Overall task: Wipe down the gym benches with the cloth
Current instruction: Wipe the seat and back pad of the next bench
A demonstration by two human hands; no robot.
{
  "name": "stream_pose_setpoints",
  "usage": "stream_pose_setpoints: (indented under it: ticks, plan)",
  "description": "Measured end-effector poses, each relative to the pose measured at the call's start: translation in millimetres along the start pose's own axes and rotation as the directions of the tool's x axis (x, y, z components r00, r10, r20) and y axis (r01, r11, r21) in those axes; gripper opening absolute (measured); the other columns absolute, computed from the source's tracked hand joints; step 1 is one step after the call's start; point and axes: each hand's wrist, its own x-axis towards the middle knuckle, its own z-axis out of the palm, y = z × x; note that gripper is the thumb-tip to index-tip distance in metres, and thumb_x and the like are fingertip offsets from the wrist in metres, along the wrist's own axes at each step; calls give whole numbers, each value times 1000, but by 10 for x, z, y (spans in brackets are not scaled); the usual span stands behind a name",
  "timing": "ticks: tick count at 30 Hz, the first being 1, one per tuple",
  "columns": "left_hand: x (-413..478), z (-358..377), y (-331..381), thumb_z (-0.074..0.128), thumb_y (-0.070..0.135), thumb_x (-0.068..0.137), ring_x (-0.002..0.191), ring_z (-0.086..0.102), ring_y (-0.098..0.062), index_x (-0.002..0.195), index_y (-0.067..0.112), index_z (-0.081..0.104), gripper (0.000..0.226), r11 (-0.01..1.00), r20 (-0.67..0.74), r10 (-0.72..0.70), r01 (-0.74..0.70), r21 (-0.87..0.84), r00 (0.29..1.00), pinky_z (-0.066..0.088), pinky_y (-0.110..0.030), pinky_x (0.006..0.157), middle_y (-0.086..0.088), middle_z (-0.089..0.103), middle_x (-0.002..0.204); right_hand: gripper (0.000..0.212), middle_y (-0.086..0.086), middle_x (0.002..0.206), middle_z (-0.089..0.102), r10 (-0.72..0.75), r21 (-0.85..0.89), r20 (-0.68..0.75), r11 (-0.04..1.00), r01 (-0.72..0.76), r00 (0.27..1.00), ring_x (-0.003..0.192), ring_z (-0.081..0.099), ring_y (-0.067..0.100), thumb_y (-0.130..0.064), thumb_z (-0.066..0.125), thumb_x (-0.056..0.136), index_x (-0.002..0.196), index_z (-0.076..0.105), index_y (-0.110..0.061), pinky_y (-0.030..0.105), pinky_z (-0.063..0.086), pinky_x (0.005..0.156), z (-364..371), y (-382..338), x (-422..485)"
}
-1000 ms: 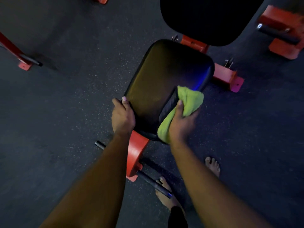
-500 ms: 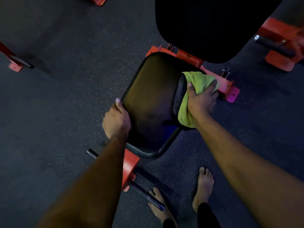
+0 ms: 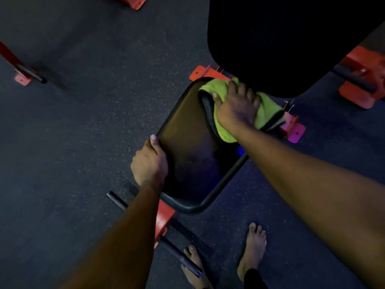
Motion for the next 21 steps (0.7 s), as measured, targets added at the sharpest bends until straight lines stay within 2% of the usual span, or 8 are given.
stream_pose_setpoints:
  ticks: [4,6,10,13,16,19,21]
  plan:
    - [10,-23,-7,20,46,105,104,58,-46,123,7,61,59,1000,11,-17,17,-25,1000,43,-47,87,-29,63,112,66,8,156,34,-177,-2,47,984,178,983,142,31,30,-62,37,96,151,34,-24,48,23,112,22,-133,108]
    - [13,-32,-28,19,47,104,103,59,-45,123,7,62,61,999,28,-19,20,-35,999,43,-47,87,-28,64,111,67,6,157,34,-206,-5,3,979,206,979,142,32,29,-63,36,96,152,33,-27,49,23,112,-2,75,-8]
    - [44,-62,-65,19,46,104,101,60,-44,122,9,63,60,997,46,-11,14,-71,999,44,-46,86,-25,66,109,68,5,158,33,-160,-47,1,986,160,987,142,31,30,-66,35,95,152,32,-29,51,24,110,-29,257,-103]
    - [64,-63,-93,21,45,104,101,60,-42,123,9,63,59,995,61,-12,18,-96,998,44,-44,86,-25,66,109,69,4,154,39,-74,-39,29,996,76,997,138,37,30,-67,36,93,150,37,-28,51,25,107,29,-84,162]
    - [80,-64,-108,22,44,105,103,59,-43,126,11,62,55,996,69,-10,17,-90,998,43,-44,87,-25,66,111,68,4,153,41,-98,-28,123,994,103,988,138,37,30,-69,35,92,146,40,-28,51,23,108,43,-417,428]
    - [90,-64,-110,23,42,105,104,59,-43,125,12,62,53,995,68,-10,17,-94,998,42,-44,87,-25,66,111,66,3,148,45,-241,-51,171,966,253,955,137,38,29,-71,39,89,138,49,-28,49,25,107,43,-616,531]
    - [86,-53,-103,24,41,105,103,59,-44,123,10,62,52,996,58,-9,14,-88,998,42,-44,86,-26,65,110,65,0,144,50,-452,-86,222,873,479,864,136,38,26,-73,41,88,134,54,-28,47,24,108,66,-736,465]
